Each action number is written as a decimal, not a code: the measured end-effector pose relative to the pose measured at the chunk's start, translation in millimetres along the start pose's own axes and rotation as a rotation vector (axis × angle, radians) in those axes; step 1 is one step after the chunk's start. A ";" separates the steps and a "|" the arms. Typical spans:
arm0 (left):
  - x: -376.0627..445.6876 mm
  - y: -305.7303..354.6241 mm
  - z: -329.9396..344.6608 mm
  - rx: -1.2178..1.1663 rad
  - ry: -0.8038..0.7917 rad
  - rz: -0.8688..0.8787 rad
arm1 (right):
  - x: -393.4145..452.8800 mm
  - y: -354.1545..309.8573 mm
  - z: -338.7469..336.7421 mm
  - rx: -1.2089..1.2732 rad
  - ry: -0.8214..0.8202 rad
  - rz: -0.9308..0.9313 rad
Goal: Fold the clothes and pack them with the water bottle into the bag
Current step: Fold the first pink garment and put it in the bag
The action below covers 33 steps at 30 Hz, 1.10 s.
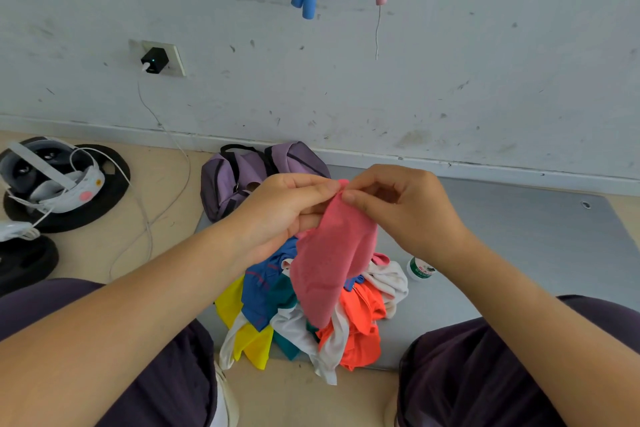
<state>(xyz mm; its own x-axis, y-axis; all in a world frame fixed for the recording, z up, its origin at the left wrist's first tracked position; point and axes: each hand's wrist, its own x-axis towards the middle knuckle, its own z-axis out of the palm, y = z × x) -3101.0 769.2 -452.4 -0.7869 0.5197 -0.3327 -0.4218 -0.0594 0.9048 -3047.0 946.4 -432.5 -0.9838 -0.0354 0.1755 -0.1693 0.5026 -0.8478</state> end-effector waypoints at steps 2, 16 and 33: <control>-0.3 0.4 1.3 -0.012 -0.010 0.004 | -0.4 0.4 0.5 0.018 0.040 -0.020; -14.3 12.3 -0.2 0.332 -0.089 0.138 | 6.7 -0.6 -18.5 0.226 -0.260 0.137; -6.1 14.5 -28.6 0.779 -0.036 0.288 | 7.9 18.8 -29.0 -0.046 -0.350 0.189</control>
<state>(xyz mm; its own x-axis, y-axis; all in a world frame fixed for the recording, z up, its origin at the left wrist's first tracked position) -3115.2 740.8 -444.8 -0.7959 0.6021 -0.0629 0.2370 0.4054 0.8829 -3056.3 980.6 -432.5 -0.9591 -0.2265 -0.1696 0.0120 0.5661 -0.8243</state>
